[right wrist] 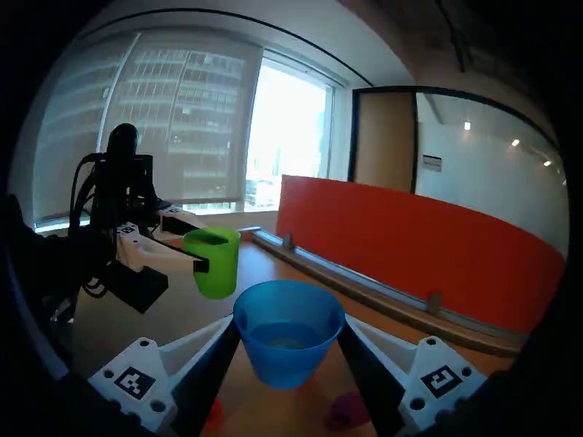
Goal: Pour water
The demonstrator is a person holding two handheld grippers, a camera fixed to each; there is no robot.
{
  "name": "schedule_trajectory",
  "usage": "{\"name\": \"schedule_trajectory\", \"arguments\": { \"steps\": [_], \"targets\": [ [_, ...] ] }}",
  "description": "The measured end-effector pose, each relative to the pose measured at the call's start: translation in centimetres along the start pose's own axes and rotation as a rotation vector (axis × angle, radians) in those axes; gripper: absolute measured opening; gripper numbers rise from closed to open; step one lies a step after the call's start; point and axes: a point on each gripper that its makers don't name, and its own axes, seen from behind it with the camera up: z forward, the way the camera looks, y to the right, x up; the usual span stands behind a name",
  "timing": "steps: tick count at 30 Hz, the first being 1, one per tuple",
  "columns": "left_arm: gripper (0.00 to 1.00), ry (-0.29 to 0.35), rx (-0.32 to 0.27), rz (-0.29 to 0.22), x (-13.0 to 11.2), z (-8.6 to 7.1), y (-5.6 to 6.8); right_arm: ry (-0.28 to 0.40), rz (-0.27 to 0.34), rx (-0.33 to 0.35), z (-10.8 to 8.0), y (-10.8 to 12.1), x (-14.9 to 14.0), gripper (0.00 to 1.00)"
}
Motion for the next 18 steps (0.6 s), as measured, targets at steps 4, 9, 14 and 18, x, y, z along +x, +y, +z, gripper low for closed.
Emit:
{"name": "schedule_trajectory", "arguments": {
  "steps": [4,9,14,18],
  "targets": [
    [0.87,0.02,0.0,-0.008,0.5,0.0,0.0,0.02,-0.001,-0.009,0.1,0.0,0.4,0.91],
    [0.87,0.038,-0.002,-0.021,1.0,0.1,0.2,0.043,0.003,-0.016,0.2,0.0,0.9,0.91],
    [0.87,0.056,-0.012,-0.028,1.5,0.1,0.5,0.055,0.007,-0.013,0.2,-0.2,1.1,0.91],
    [0.87,0.064,-0.015,-0.021,1.8,0.1,0.6,0.057,0.001,-0.013,0.3,-0.3,1.1,0.91]
  ]
}}
